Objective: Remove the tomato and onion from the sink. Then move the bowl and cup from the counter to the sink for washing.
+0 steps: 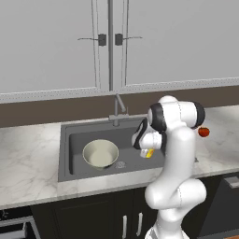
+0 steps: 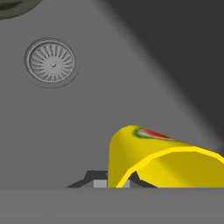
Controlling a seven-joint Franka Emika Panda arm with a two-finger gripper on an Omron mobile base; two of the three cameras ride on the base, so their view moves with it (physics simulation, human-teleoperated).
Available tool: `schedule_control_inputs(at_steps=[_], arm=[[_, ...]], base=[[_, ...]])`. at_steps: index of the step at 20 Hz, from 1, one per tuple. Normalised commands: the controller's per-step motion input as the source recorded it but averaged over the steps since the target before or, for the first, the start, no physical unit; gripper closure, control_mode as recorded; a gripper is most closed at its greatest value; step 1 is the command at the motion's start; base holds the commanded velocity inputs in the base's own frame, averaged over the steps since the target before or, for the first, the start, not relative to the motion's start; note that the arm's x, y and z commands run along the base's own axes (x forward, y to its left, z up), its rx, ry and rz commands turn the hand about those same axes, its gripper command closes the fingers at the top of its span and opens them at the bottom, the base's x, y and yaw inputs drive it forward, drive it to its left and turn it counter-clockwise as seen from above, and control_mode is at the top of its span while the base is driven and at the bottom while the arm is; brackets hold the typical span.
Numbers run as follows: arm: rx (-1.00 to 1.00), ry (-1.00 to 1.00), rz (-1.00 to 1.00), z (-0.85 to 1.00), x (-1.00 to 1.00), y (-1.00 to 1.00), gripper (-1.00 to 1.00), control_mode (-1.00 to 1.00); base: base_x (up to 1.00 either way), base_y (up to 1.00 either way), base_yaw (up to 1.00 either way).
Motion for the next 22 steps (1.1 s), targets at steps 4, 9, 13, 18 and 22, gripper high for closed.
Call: schedule_control_inputs(at_steps=[4,9,13,18,22], arm=[[0.0,-0.01,0.0,-0.21,0.08,0.0,1.0,-1.0],[0.0,-0.01,0.0,-0.22,0.11,0.0,1.0,-1.0],[0.0,0.0,0.0,-0.22,0.13,-0.01,1.0,-1.0],[0.0,0.0,0.0,-0.22,0.14,-0.02,1.0,-1.0],[0.0,0.0,0.0,-0.23,0.17,-0.01,1.0,-1.0]], base=[[0.0,0.0,0.0],[0.0,0.0,0.0],[0.0,0.0,0.0],[0.0,0.0,0.0],[0.0,0.0,0.0]])
